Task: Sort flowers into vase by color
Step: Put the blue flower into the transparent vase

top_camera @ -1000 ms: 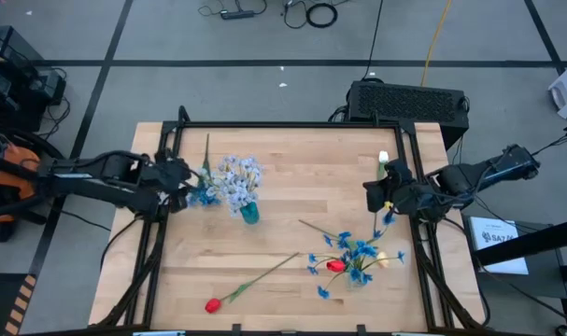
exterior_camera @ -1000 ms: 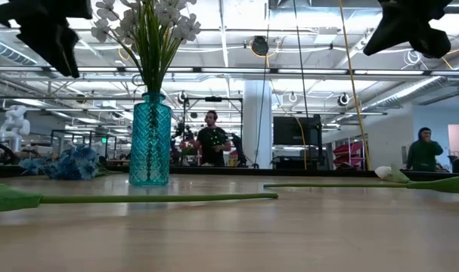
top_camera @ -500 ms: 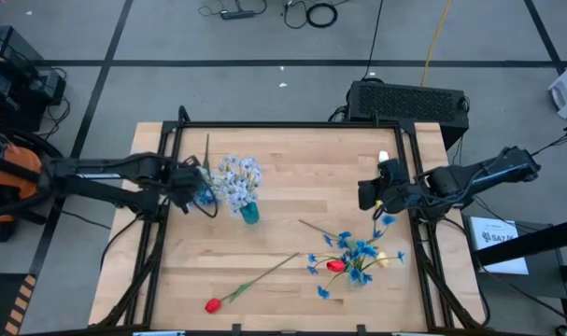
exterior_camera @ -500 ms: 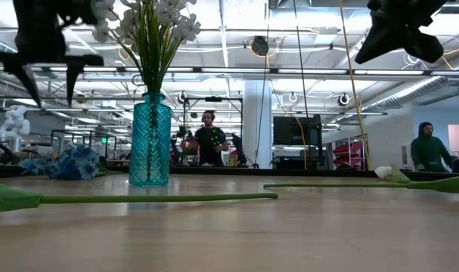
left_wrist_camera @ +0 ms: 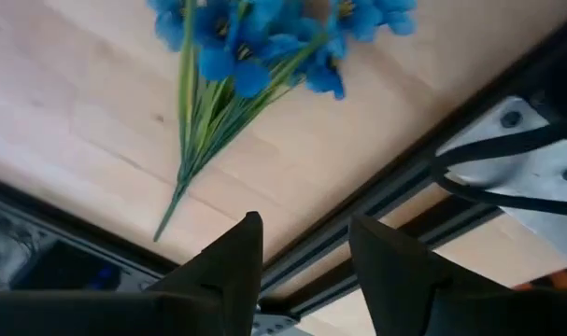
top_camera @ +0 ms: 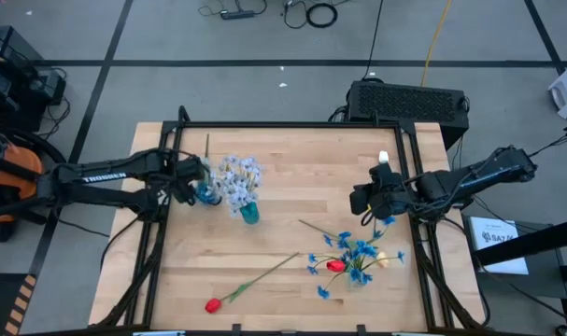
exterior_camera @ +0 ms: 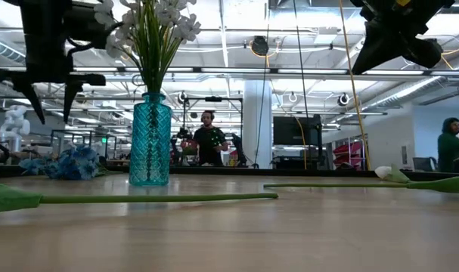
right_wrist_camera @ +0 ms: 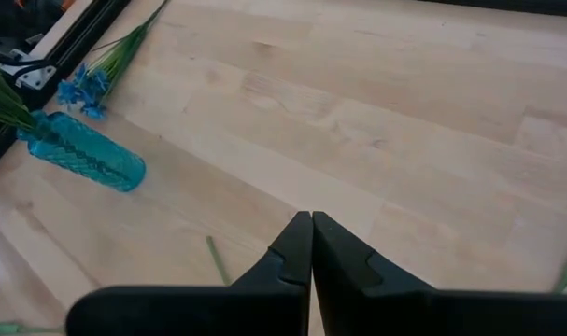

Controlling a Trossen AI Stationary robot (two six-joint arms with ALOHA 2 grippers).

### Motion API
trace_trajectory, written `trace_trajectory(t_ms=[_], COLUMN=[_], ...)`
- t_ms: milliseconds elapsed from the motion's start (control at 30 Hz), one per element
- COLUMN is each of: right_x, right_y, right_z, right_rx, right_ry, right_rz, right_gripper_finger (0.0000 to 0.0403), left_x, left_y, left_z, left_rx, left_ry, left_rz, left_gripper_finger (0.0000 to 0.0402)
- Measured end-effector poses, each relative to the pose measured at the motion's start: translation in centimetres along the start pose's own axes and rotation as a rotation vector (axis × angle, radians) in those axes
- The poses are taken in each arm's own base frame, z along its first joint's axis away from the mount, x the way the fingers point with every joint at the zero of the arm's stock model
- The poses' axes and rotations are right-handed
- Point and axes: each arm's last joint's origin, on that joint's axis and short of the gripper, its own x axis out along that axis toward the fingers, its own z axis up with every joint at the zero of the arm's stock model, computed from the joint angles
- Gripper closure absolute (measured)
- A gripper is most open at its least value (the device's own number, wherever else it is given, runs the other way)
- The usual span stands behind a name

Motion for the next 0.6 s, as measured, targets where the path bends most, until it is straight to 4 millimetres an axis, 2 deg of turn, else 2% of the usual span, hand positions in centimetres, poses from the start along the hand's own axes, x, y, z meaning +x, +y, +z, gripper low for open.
trace_trajectory(t_ms=[200,300,400,600], right_x=[0.1,0.1,0.1,0.1], right_y=[0.1,0.1,0.1,0.1], right_z=[0.0,0.0,0.0,0.0], right_rx=[0.002,0.002,0.002,0.002], right_ry=[0.000,-0.001,0.000,0.000], right_rz=[0.002,0.002,0.002,0.001], right_gripper_finger=[0.0400,0.0400,0.0400,0.0400], left_x=[0.2,-0.7,-2.3,-7.0], left_y=[0.7,1.2,1.7,2.2], left_z=[-0.9,-1.4,-2.1,-3.8], left_rx=[-0.120,-0.229,-0.318,-0.404], left_ry=[-0.021,-0.063,-0.122,-0.197], left_rz=[0.019,0.039,0.081,0.263], left_gripper_finger=[0.0240,0.0240,0.0240,0.0240])
